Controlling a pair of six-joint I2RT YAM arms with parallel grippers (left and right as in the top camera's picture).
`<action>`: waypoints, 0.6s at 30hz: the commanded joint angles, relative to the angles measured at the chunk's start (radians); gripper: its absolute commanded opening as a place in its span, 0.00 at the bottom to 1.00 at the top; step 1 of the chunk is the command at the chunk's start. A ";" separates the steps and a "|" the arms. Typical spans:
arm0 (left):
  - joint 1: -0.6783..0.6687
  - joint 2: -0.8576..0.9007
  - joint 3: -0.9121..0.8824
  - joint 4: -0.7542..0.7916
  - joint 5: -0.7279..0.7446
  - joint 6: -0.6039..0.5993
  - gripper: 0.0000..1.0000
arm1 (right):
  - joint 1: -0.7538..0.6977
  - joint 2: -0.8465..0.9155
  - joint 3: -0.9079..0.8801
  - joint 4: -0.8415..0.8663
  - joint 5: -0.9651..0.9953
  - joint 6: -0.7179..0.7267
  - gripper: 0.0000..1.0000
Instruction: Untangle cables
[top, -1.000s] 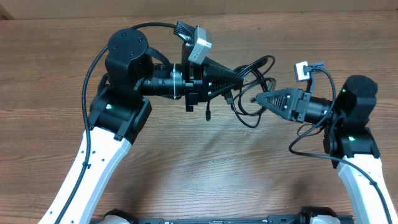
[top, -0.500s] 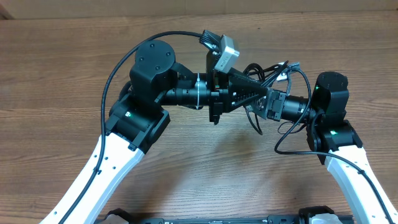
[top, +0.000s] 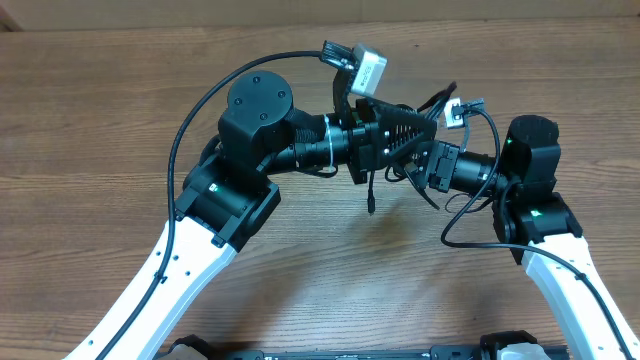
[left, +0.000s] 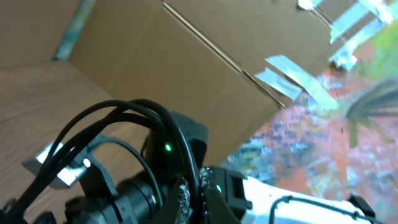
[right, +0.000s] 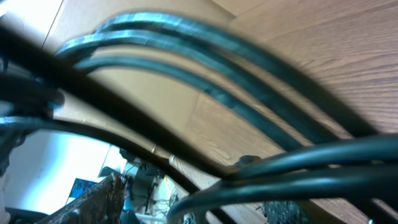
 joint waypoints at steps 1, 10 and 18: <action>-0.008 -0.007 0.022 0.038 -0.099 -0.039 0.04 | 0.054 0.001 0.002 0.005 0.004 -0.034 0.64; 0.001 -0.007 0.022 0.052 -0.186 0.023 0.04 | 0.151 0.001 0.002 0.005 -0.005 -0.042 0.26; 0.070 -0.007 0.022 -0.061 -0.187 0.045 0.04 | 0.142 0.001 0.002 0.075 -0.114 -0.040 0.04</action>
